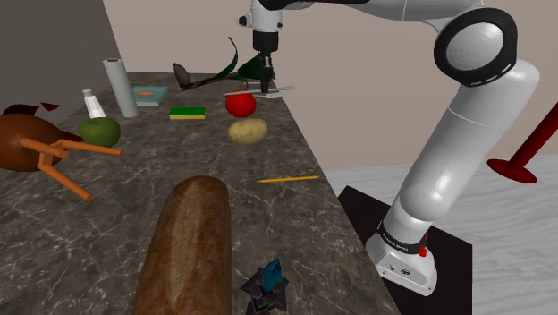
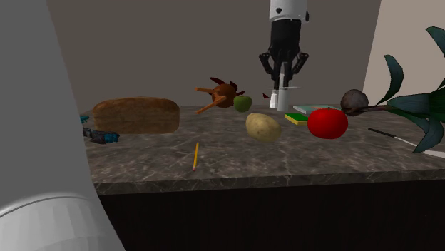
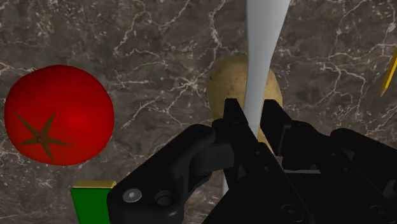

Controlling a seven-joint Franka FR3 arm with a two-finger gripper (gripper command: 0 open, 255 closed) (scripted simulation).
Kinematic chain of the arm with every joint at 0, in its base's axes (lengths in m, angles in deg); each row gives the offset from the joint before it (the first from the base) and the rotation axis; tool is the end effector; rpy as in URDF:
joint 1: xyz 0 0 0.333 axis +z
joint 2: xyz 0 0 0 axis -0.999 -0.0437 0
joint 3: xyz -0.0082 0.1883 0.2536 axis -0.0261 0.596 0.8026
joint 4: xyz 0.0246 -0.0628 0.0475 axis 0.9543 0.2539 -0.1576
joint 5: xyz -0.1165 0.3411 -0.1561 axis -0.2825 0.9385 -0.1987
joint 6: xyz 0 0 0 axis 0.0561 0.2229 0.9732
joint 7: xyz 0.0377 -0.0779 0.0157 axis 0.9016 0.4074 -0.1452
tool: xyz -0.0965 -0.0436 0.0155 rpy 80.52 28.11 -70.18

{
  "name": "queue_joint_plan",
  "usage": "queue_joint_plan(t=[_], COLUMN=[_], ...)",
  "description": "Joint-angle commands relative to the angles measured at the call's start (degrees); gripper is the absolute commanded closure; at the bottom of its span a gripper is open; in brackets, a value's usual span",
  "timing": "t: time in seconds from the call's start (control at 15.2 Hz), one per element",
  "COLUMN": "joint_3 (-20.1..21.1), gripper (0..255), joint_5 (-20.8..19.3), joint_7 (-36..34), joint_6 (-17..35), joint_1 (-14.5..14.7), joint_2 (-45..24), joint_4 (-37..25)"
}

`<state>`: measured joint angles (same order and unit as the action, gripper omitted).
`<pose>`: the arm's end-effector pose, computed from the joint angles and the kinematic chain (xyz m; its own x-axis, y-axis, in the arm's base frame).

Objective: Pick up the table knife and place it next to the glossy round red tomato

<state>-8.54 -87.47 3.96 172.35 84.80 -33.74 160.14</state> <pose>0.5390 0.0403 0.6195 0.6841 0.7294 -0.0028 0.7294 -0.6840 0.0043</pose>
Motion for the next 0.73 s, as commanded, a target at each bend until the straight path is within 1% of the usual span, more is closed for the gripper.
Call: queue_joint_plan(t=[0.0,0.13,0.66], joint_3=[-1.43,-2.34,-2.37], gripper=[255,255,255], joint_5=[-0.04,-0.10,-0.02], joint_7=[2.81,4.52,4.55], joint_6=[0.14,0.14,6.52], joint_1=[-1.28,-2.08,-2.08], joint_2=[0.40,0.37,1.40], joint_4=[0.52,0.48,7.89])
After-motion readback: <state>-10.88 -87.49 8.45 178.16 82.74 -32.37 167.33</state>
